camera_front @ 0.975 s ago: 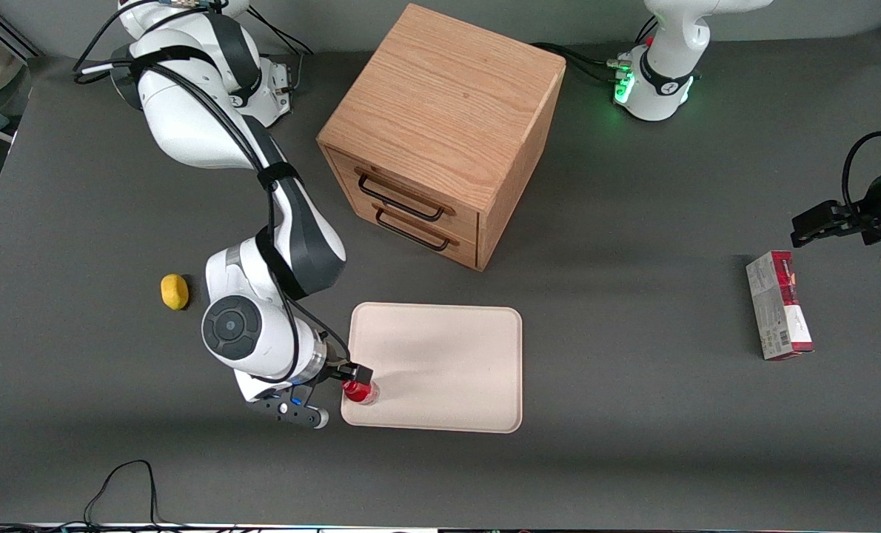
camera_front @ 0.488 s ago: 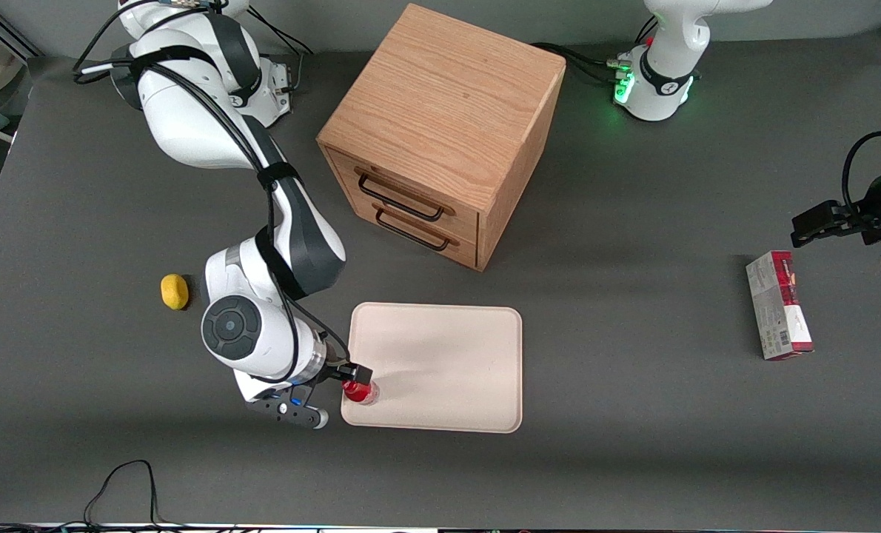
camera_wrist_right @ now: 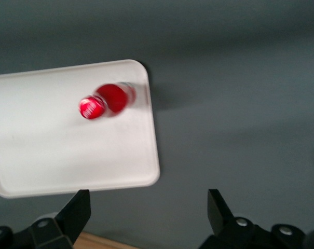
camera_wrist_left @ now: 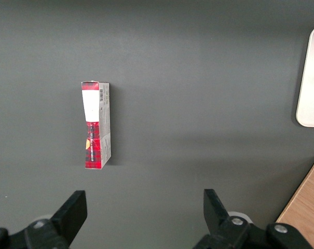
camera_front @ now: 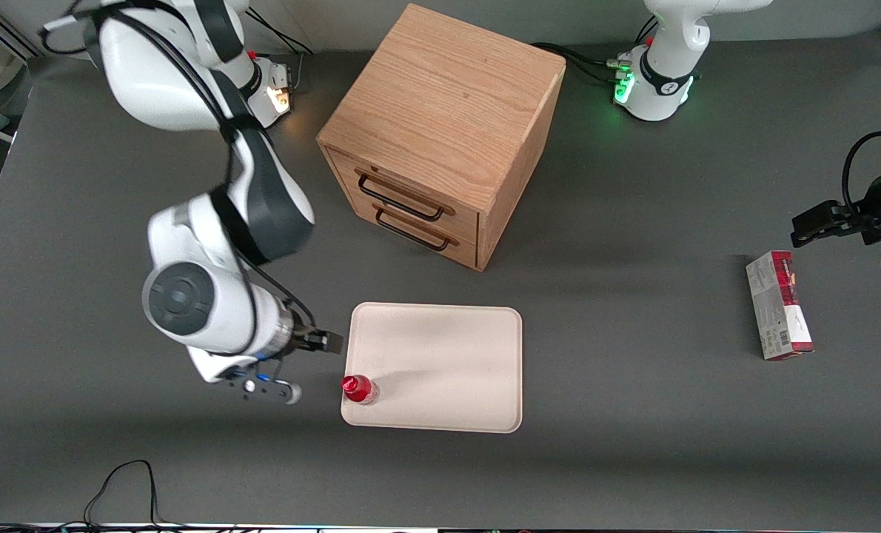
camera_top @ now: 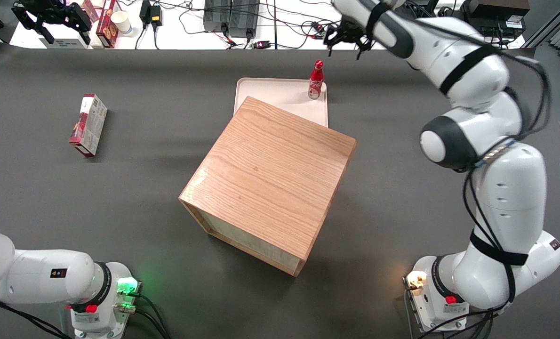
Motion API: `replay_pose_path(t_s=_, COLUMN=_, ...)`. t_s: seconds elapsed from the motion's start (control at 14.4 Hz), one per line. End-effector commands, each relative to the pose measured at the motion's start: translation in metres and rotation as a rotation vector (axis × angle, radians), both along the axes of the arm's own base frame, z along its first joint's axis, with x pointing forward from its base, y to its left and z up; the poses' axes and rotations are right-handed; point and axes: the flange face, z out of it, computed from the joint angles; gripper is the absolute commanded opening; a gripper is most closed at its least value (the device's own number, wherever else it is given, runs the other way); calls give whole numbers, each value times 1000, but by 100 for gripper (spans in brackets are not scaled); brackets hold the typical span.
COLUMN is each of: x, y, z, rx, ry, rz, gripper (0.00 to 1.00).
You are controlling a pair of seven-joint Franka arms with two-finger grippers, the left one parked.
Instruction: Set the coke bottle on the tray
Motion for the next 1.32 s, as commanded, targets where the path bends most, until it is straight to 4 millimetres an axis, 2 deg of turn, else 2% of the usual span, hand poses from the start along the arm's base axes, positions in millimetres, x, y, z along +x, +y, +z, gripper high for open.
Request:
replay_pose_path(t_s=0.0, x=-48, y=-61, z=21, rx=11, ry=49, rz=67, gripper=100)
replay_pose_path(t_s=0.07, x=-65, y=-81, z=32, rx=22, ry=58, rz=110, gripper=100)
replay_pose_path(t_s=0.21, x=-96, y=-139, z=65, rx=38, ry=51, rz=151, gripper=100)
replay_pose_path(t_s=0.28, x=-109, y=-161, z=75, rx=48, ry=61, rz=174, gripper=100)
replay_pose_path(t_s=0.35, x=-116, y=-181, z=82, rx=57, ry=70, rz=201, gripper=100)
replay_pose_path(t_s=0.49, x=-130, y=-204, z=105, rx=62, ry=82, rz=223, gripper=100)
replay_pose_path(t_s=0.63, x=-140, y=-213, z=125, rx=52, ry=62, rz=227, gripper=100)
replay_pose_path(t_s=0.91, x=-147, y=-209, z=167, rx=48, ry=53, rz=229, gripper=100)
replay_pose_path(t_s=1.04, x=-146, y=-211, z=168, rx=49, ry=55, rz=227, gripper=100)
replay_pose_path(t_s=1.11, x=-144, y=-227, z=166, rx=53, ry=57, rz=201, gripper=100)
replay_pose_path(t_s=1.25, x=-147, y=-226, z=168, rx=62, ry=68, rz=214, gripper=100)
